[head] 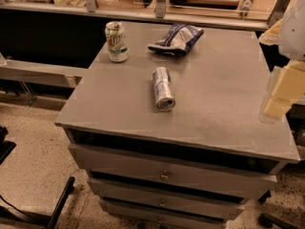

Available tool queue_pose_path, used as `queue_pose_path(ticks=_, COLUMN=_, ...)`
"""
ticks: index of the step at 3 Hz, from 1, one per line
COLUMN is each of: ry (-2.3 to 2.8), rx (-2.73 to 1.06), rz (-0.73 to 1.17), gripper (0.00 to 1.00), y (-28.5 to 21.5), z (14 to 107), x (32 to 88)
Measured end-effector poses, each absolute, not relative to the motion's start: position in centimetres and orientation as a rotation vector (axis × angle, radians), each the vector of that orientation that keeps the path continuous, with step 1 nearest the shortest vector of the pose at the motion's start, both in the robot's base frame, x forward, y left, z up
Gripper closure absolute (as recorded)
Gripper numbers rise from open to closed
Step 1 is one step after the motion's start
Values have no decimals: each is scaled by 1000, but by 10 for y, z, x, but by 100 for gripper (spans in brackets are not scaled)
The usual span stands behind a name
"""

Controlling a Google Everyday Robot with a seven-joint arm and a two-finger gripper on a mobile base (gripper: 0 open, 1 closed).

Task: Pick redbull can

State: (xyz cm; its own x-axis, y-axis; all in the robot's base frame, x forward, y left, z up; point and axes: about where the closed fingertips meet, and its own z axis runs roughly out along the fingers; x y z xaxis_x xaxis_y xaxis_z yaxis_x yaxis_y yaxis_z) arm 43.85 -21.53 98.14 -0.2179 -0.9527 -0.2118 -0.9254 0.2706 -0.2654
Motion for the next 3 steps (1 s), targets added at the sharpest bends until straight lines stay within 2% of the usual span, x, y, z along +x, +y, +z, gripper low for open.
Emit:
queue_pose_path(ticks=2, ry=2212, rx=-1661, rz=-112, gripper=0, y=-204, z=982, x=453)
queue_pose_path(ticks=3, ry=2236, rx=-1541, rz=-116, gripper=0, y=-183, z=977, x=490)
